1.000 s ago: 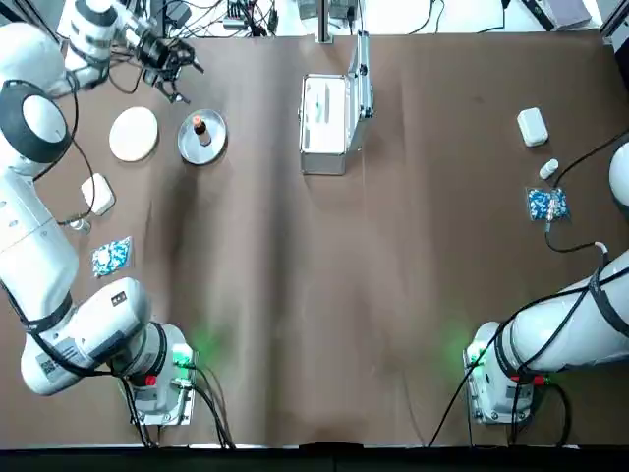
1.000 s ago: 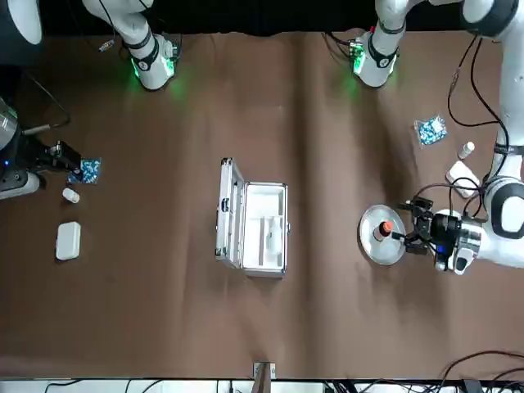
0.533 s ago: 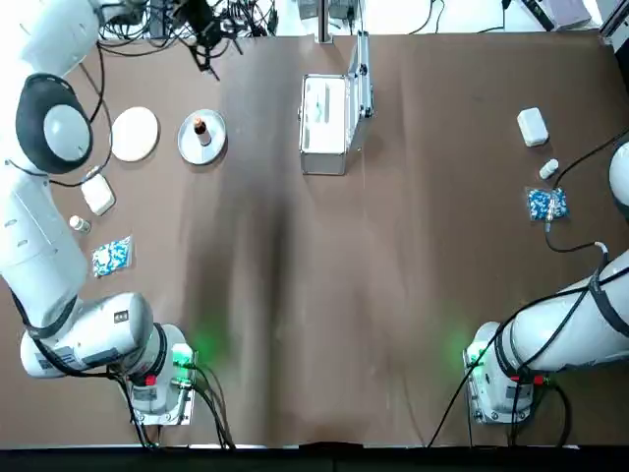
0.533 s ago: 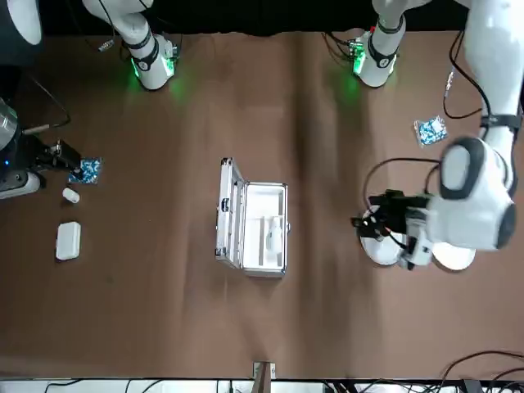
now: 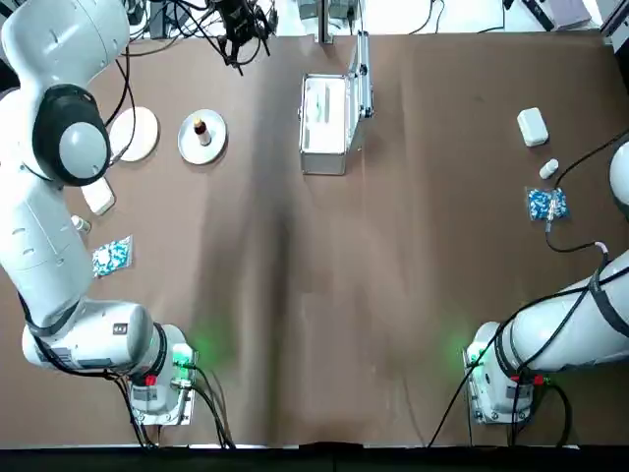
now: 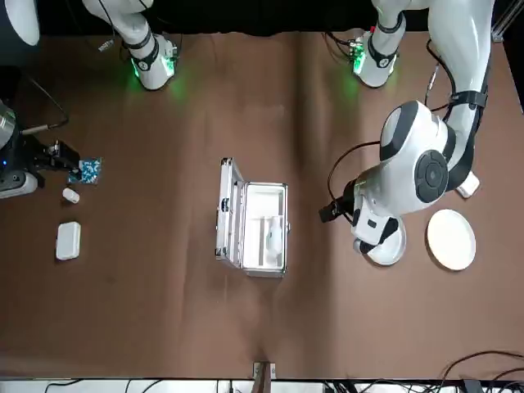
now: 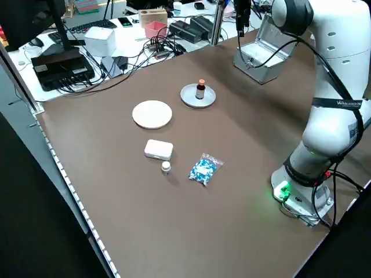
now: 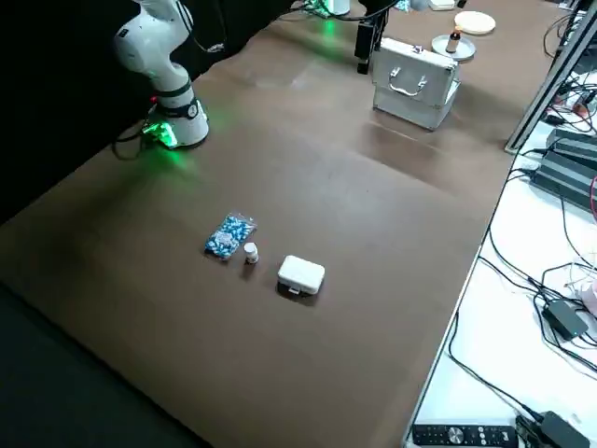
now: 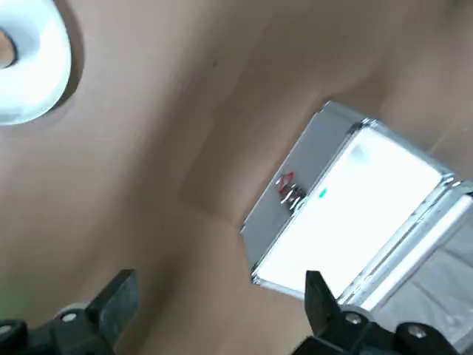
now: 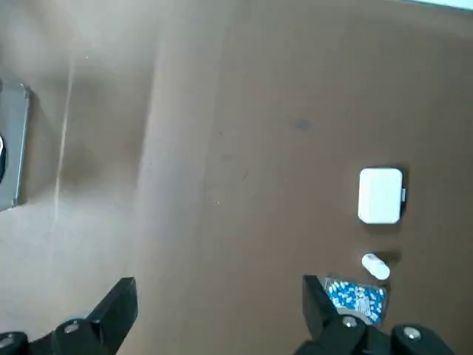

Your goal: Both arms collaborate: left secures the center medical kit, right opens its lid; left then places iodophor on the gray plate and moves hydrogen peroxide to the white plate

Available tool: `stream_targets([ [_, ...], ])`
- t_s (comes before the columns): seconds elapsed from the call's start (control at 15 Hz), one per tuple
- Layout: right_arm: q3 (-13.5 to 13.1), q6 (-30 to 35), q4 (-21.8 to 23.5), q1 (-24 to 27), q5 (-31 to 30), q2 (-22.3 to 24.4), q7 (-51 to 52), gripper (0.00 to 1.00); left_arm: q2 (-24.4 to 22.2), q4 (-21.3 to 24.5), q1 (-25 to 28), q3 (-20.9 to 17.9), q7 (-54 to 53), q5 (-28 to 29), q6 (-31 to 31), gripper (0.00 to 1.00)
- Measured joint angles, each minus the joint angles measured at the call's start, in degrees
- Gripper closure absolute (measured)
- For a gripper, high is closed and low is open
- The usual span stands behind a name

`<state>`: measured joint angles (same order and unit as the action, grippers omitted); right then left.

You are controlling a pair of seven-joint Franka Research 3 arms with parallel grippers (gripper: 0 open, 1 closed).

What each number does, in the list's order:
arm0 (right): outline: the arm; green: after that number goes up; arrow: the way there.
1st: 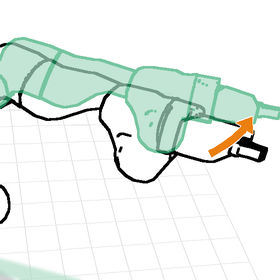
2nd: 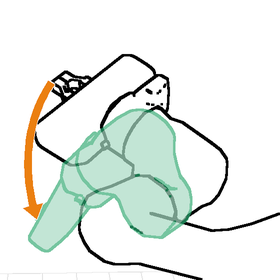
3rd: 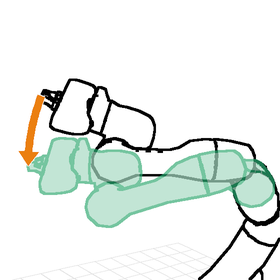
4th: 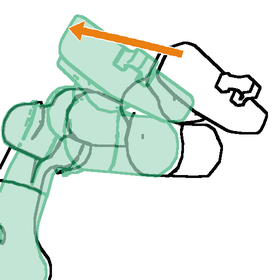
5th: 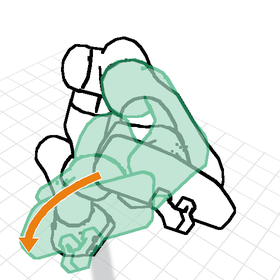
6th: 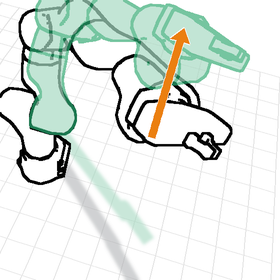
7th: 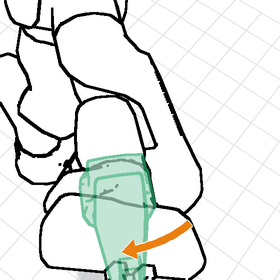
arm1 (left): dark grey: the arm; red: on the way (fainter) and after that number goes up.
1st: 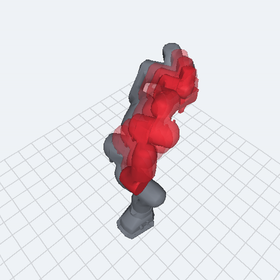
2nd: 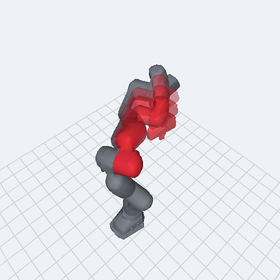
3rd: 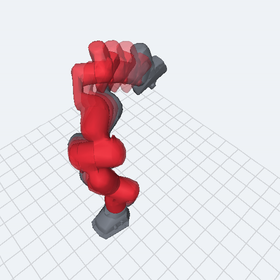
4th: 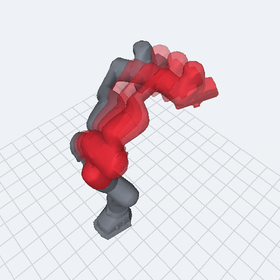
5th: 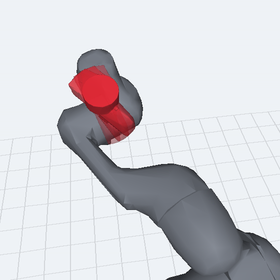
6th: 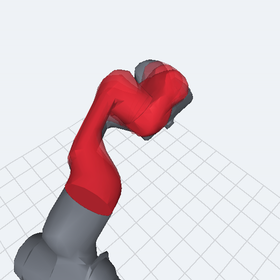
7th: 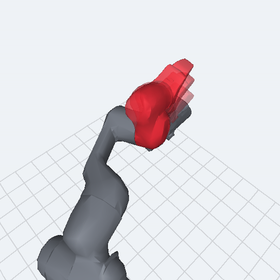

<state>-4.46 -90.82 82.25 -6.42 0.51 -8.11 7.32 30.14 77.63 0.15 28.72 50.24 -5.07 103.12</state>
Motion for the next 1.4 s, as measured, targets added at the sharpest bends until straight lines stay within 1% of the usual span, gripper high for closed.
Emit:
stream_targets([
  [0.13, 0.0, 0.9, 0.0, 0.0, -0.1, 0.0, -0.3, 0.01, 0.1, 0.0, -0.5, -0.1, -0.4, 0.6, 2.6, 0.0],
  [0.27, -0.1, 1.2, 0.0, 0.1, -0.1, 0.1, -0.4, 0.01, 0.2, 0.0, -2.4, -0.1, -0.3, 3.7, 4.7, 0.0],
  [0.4, -0.3, 1.3, 0.0, 0.1, -0.2, 0.1, -0.4, 0.01, 0.6, 0.2, -4.3, -0.2, -0.7, 5.0, 6.2, 0.0],
  [0.6, -0.3, 2.0, 0.0, 0.1, -0.4, 0.3, -0.9, 0.01, 2.3, 0.4, -5.4, -0.2, -7.4, 5.3, 6.9, 0.01],
  [0.73, -0.3, 2.1, 0.0, 0.1, -0.4, 0.3, -1.1, 0.01, 3.8, 0.5, -6.2, -0.4, -9.9, 5.3, 7.9, 0.01],
  [0.87, -0.2, 2.1, -0.1, 0.0, -0.5, 0.3, -1.2, 0.01, 5.6, 0.5, -7.5, -0.4, -10.6, 6.6, 10.5, 0.0],
  [1.07, -0.2, 2.1, -0.1, 0.0, -1.6, 0.3, -1.3, 0.01, 7.4, 0.5, -10.2, -0.6, -10.5, 10.3, 13.1, 0.0],
  [1.27, -0.2, 2.2, -0.1, 0.0, -1.9, 0.3, -1.3, 0.01, 8.5, 0.5, -12.3, -0.7, -10.3, 10.9, 17.0, 0.0],
  [1.4, -0.2, 2.4, -0.1, 0.0, -1.9, 0.3, -1.3, 0.01, 9.3, 0.5, -13.7, -0.8, -10.3, 11.0, 17.9, 0.01],
])
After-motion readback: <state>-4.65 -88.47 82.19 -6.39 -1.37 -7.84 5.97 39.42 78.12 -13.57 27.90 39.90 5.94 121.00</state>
